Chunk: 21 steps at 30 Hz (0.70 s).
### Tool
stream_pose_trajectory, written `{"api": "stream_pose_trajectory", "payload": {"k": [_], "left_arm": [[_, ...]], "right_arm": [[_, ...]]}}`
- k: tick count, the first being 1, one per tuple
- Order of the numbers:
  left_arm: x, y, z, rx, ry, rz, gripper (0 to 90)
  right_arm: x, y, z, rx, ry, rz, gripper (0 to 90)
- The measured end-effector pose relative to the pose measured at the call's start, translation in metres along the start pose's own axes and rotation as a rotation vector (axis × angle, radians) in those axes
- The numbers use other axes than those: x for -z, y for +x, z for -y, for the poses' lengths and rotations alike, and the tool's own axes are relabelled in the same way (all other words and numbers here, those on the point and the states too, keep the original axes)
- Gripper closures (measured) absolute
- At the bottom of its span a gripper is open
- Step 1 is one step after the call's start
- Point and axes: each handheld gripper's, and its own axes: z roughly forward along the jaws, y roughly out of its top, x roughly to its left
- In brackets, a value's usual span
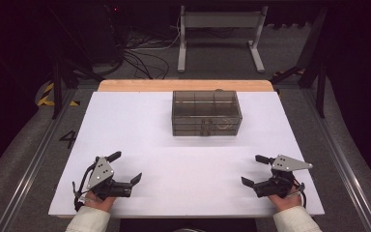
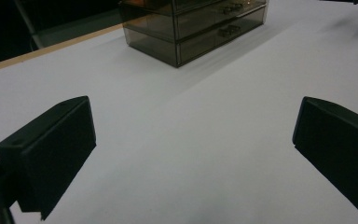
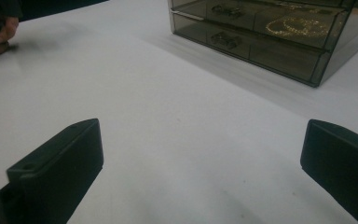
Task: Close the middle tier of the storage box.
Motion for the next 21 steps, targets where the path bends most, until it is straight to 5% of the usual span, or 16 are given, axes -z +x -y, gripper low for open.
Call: {"api": "stream_pose_trajectory", "payload": {"k": [21], "left_arm": [[-0.003, -0.001, -0.0007, -0.018, 0.015, 0.006, 0.1]], "right_arm": [[-0.0071, 0.0001, -0.0031, 0.032, 0.04, 0.015, 0.3]]}}
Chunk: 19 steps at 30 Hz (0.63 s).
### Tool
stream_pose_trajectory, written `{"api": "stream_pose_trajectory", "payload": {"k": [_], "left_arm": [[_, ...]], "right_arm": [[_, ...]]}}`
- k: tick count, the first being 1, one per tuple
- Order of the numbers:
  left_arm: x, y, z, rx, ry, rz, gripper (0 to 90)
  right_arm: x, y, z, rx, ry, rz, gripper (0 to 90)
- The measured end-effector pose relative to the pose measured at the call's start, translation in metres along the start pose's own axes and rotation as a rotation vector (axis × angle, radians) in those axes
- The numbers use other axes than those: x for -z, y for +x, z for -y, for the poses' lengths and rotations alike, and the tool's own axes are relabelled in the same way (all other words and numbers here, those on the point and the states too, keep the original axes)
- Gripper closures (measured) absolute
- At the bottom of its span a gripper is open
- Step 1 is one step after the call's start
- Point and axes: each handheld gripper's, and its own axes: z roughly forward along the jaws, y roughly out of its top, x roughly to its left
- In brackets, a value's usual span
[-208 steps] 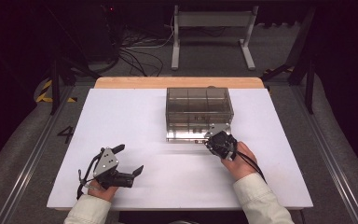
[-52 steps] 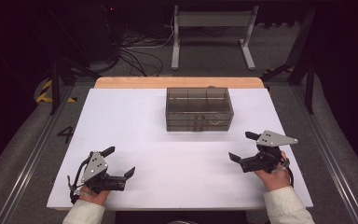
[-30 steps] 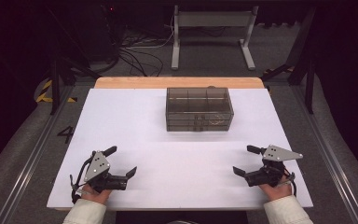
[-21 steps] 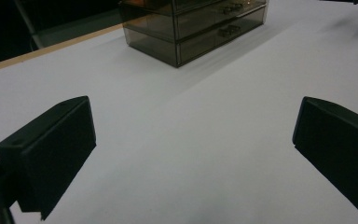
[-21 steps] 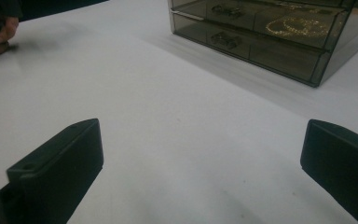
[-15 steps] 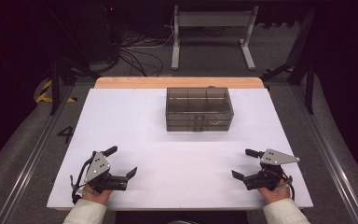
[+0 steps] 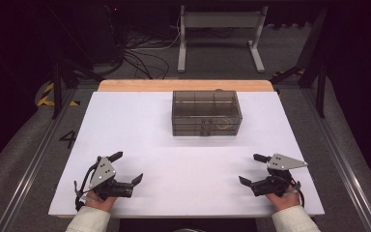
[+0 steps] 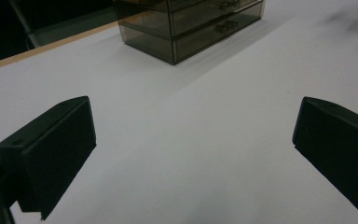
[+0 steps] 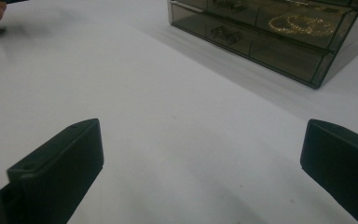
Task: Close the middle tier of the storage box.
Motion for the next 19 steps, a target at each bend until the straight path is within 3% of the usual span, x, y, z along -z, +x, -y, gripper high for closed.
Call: {"api": "stream_pose_trajectory", "payload": {"k": [19], "left_arm": [[0.0009, -0.0022, -0.0019, -0.001, 0.025, -0.014, 0.1]], "right_arm": [[0.0023, -0.0012, -0.0006, -0.007, -0.025, -0.007, 0.3]]}}
